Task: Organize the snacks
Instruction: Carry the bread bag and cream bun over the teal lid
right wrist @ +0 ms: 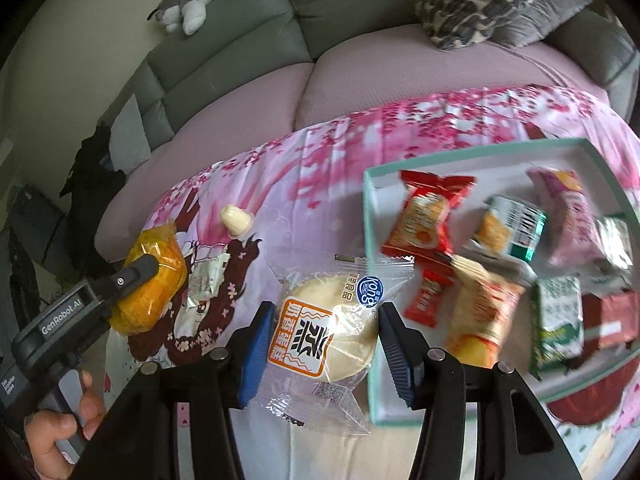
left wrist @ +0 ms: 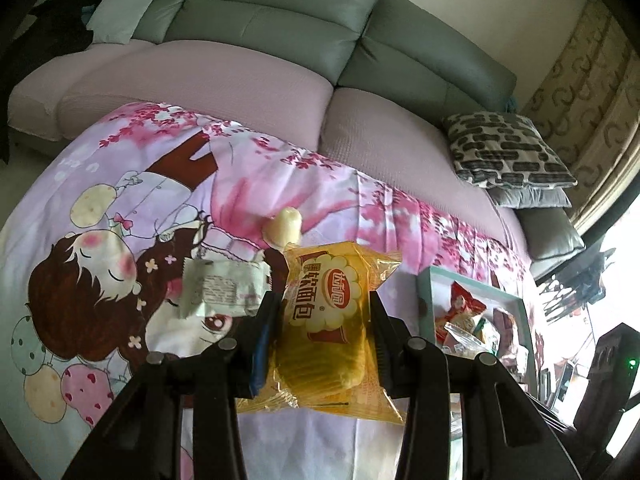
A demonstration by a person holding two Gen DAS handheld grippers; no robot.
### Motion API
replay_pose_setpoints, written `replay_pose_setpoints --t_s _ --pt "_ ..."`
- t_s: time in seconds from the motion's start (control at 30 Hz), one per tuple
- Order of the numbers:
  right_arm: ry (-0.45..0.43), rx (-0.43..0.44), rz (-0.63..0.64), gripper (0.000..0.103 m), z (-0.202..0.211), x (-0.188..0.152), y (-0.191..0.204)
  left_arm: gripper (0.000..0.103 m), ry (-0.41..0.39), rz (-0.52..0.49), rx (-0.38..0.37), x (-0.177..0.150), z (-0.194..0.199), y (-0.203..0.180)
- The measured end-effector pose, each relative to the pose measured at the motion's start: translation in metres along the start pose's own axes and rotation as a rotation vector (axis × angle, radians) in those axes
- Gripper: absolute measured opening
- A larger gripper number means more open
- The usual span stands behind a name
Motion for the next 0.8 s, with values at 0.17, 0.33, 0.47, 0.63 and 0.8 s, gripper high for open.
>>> replay_pose_setpoints --t_s 0.17,0.33,0.47,0.63,0.8 --pt "-0.018 0.004 -0.032 0.055 0.017 -0.005 -0.019 0.044 0.009 -0.041 -0.001 -0.005 0.006 -0.019" --pt "-0.042 0.012 -0.065 0.055 0.032 -0.006 -0.036 0.044 0.017 -0.088 -0.001 -0.008 0.008 -0.046" --pt "-0.069 0.016 -0.092 0.055 0.046 -0.003 -0.054 0.044 0.016 -0.130 -0.009 -0.010 0.010 -0.068" --pt "-0.102 0.012 -0.126 0.055 0.061 0.001 -0.076 0.044 0.021 -0.162 -0.019 -0.012 0.008 -0.093" --pt "-0.135 -0.013 -0.174 0.055 0.073 0.006 -0.104 0.044 0.021 -0.208 -0.035 -0.015 0.005 -0.120"
Point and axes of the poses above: each gripper's, at about its wrist camera, not at the fingertips, and z roughly against the way its jaws point, y to its left, x to its top, the point moved 2 cm from there along -z, roughly the way its jaws point, and after that the axes turned 1 degree about x, right-handed, at the moved point
